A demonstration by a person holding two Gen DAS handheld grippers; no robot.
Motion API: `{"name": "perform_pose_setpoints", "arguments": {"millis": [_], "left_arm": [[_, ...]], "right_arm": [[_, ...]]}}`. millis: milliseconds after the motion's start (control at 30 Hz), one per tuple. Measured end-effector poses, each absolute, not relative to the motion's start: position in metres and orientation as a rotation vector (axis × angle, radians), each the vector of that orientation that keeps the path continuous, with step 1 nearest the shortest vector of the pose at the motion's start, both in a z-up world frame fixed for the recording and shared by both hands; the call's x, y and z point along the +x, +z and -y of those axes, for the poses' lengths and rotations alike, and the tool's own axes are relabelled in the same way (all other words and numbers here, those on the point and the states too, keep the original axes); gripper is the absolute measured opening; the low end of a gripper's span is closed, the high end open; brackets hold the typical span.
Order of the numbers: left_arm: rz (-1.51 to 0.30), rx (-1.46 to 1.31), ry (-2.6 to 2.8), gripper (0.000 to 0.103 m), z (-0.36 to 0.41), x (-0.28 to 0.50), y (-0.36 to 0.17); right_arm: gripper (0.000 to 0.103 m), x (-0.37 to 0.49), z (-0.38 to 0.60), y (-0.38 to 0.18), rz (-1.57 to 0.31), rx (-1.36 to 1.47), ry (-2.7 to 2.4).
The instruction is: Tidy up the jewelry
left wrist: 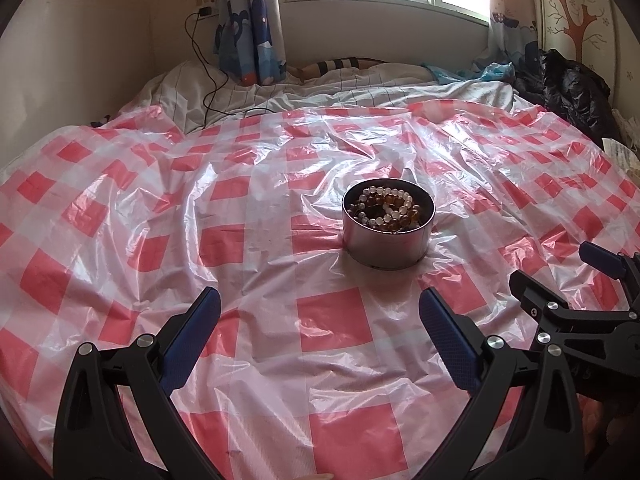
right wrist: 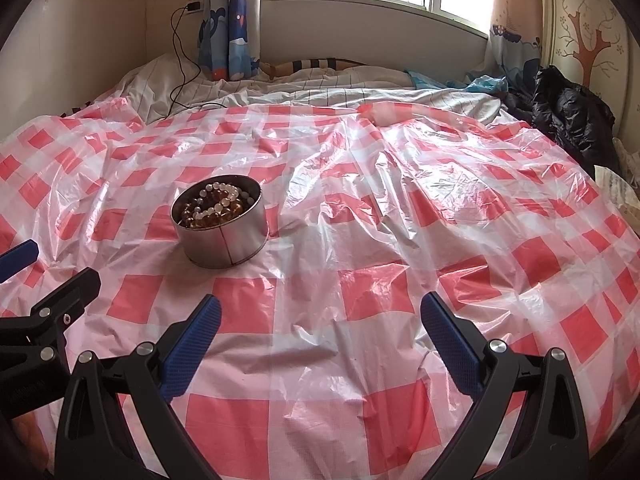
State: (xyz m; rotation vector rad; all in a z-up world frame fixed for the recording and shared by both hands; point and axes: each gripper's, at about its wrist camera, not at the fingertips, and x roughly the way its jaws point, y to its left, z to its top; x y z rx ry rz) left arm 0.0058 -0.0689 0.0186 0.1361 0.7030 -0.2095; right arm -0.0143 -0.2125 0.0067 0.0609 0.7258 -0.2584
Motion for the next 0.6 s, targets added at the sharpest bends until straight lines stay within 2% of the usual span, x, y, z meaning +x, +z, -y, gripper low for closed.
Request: {"name": "perform_pose_setpoints", "arguments": {"millis": [267, 300, 433, 600], "left_arm": [[-0.79, -0.028, -0.271, 0.095, 0.053, 0.018, 0.004], [-0.789, -0.029, -0.256, 0.092, 0.051, 0.018, 0.004], [-0.78, 0.058, -0.169, 0.091, 0.051, 0.02, 0.001], [-0.811, 0.11, -0.118, 0.095, 0.055, 0.026, -0.006]], "right_arm": [[0.096, -0.019, 0.216, 0.005, -0.733, 0.06, -0.266], [0.096, -0.018, 0.219, 0.004, -0.735, 0.062, -0.266], [0.096, -0.016, 0.223, 0.004, -0.734, 0.064, -0.274], [0.096, -0.015, 0.224, 0.003, -0.737, 0.059, -0.276]]}}
